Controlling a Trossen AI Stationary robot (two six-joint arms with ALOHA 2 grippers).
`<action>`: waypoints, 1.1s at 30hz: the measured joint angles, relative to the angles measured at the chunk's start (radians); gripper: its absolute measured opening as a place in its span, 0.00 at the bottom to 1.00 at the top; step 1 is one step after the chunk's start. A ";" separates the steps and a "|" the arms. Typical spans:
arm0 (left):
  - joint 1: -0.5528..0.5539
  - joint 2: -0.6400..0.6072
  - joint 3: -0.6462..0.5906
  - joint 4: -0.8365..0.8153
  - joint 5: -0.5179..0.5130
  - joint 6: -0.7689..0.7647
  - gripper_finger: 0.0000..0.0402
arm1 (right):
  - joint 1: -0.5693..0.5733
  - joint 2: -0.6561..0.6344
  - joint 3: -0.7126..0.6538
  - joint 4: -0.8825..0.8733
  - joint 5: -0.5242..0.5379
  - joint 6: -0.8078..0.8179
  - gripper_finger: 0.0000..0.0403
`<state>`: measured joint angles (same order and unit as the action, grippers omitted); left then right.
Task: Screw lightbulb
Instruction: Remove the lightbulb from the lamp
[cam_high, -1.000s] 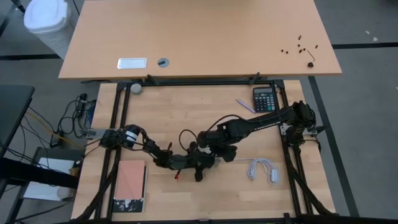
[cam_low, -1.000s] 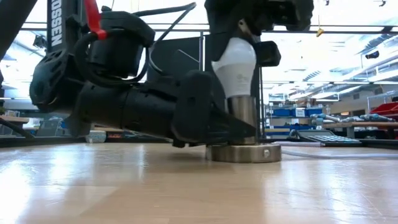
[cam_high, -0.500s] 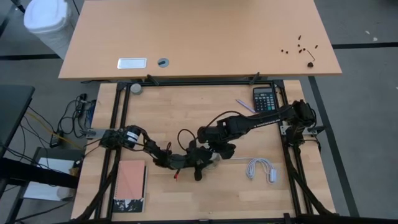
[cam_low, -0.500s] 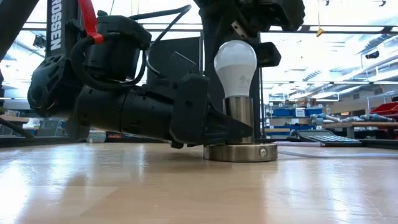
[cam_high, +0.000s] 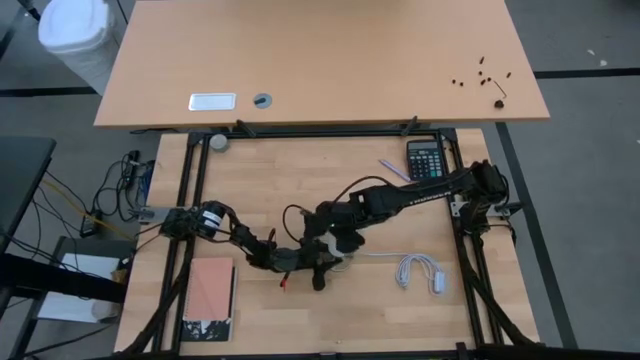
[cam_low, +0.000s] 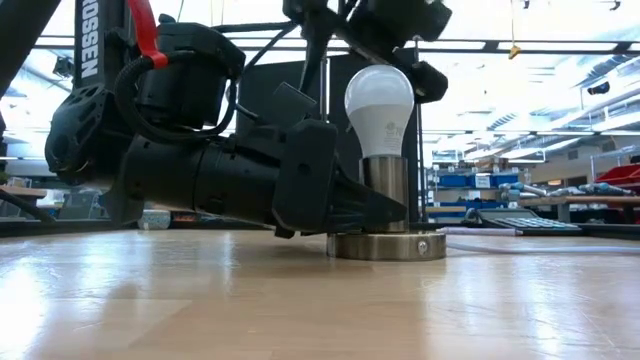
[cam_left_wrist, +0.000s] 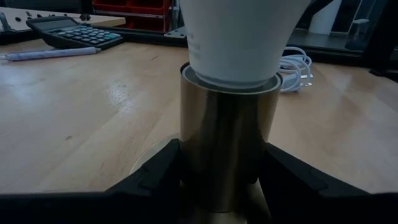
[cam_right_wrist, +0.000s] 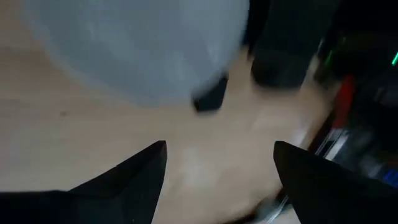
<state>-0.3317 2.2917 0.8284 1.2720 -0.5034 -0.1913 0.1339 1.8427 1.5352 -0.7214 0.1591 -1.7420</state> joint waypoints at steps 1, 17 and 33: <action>0.000 0.000 0.000 0.000 0.000 0.000 0.47 | -0.006 0.000 0.000 -0.003 0.027 0.034 0.76; -0.002 0.000 0.000 0.001 0.000 0.000 0.47 | -0.033 0.000 -0.002 -0.387 0.058 0.805 0.76; -0.003 0.001 -0.002 0.026 0.003 0.000 0.47 | 0.021 0.000 -0.002 -0.398 -0.008 2.032 0.76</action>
<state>-0.3345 2.2925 0.8268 1.2977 -0.4999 -0.1917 0.1548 1.8427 1.5337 -1.1194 0.1511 0.2895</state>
